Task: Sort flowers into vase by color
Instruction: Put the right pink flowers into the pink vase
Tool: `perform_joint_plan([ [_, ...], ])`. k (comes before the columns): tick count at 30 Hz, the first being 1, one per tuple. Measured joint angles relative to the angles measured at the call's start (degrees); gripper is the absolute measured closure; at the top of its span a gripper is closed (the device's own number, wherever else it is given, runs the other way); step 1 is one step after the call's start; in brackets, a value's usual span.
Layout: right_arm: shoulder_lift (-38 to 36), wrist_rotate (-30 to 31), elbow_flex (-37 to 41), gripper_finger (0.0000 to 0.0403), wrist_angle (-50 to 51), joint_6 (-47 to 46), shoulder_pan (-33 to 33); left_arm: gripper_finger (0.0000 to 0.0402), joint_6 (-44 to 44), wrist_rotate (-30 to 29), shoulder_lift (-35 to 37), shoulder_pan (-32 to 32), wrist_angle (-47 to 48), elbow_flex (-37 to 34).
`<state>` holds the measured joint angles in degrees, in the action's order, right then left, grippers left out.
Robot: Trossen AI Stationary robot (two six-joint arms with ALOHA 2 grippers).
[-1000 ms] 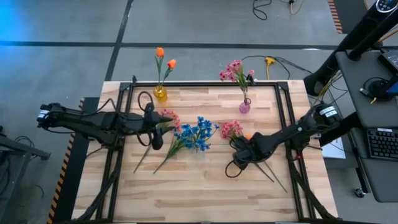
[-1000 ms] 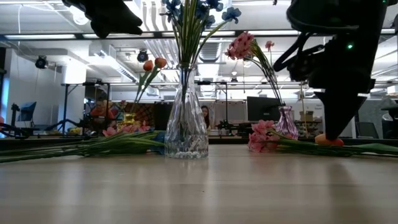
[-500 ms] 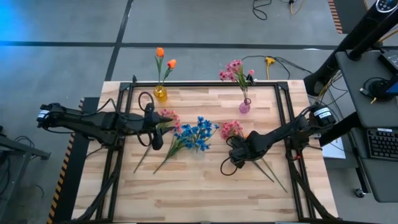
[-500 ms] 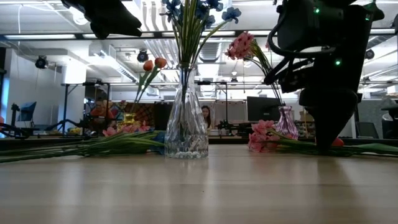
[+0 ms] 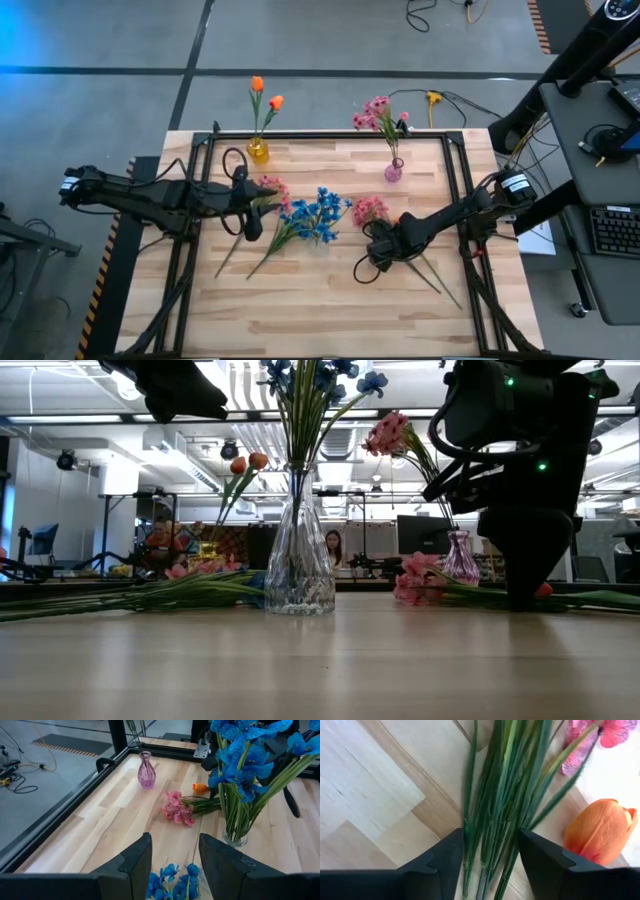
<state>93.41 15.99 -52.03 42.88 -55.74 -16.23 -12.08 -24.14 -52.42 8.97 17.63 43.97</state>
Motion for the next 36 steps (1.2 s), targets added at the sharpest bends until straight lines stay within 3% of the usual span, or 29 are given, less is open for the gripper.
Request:
perform_joint_plan([
  [9, 0.23, 0.51, 0.04, 0.0293, -0.45, -1.55, 0.0, 0.0255, 0.0, -0.83, 0.0, 0.0, 0.0, 0.0],
  [23, -0.56, 1.18, 0.24, 0.0366, 0.42, -3.21, 0.1, 0.0255, 0.12, -0.95, 0.0, 0.0, -1.18, 0.0],
  [33, -12.13, 0.84, 0.23, 0.0384, 0.72, -3.23, 0.09, 0.0255, 0.9, -1.02, 0.0, 0.0, -2.21, -0.02],
  [36, -17.06, 4.09, 0.22, 0.0385, 0.62, -3.17, -0.02, 0.0255, 1.01, -1.02, 0.0, 0.0, -2.49, -0.07],
])
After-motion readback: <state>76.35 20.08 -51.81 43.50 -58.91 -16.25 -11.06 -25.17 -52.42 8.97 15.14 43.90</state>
